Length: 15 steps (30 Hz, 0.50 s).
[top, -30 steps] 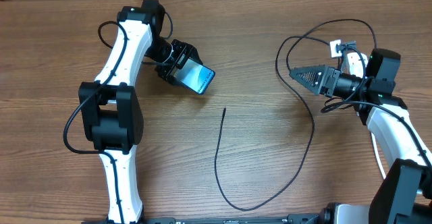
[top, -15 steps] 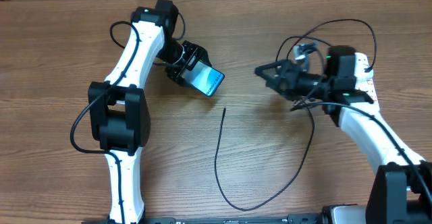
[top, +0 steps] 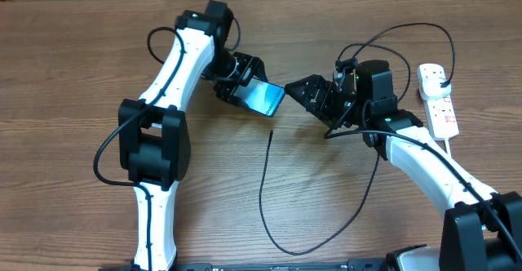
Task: Plug charger to phone and switch on socket
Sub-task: 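Move the right gripper from rest toward the phone in the left gripper, then close the right gripper on the phone's edge beside the left gripper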
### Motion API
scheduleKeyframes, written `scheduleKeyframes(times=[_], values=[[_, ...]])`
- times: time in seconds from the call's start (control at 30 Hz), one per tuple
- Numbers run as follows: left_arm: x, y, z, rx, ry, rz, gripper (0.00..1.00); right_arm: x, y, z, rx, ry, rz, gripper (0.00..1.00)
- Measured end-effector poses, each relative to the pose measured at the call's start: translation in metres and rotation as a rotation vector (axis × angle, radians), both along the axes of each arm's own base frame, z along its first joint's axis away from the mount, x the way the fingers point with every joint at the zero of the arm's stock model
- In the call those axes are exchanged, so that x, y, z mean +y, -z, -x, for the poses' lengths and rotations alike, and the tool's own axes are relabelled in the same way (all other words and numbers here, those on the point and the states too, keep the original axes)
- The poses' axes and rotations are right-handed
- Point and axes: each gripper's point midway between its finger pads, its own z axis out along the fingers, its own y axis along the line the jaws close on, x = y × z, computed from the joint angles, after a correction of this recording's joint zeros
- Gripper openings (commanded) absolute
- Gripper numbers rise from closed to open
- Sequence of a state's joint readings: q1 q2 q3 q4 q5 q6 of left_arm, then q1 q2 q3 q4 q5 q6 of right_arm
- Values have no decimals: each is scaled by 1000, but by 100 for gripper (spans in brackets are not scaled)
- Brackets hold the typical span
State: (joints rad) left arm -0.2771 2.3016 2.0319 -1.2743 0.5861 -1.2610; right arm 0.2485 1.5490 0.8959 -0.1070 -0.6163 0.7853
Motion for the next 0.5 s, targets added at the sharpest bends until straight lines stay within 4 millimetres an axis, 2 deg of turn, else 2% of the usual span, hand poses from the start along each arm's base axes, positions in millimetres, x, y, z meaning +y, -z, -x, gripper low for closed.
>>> scheduleKeyframes(times=[0.3,0.5], values=[[-26,-1,3,-11,2,7,4,-1,4,2,26,15,8,100],[-41,-2,3,-24,6,23,5,8,6,8,8,-26,33,100]])
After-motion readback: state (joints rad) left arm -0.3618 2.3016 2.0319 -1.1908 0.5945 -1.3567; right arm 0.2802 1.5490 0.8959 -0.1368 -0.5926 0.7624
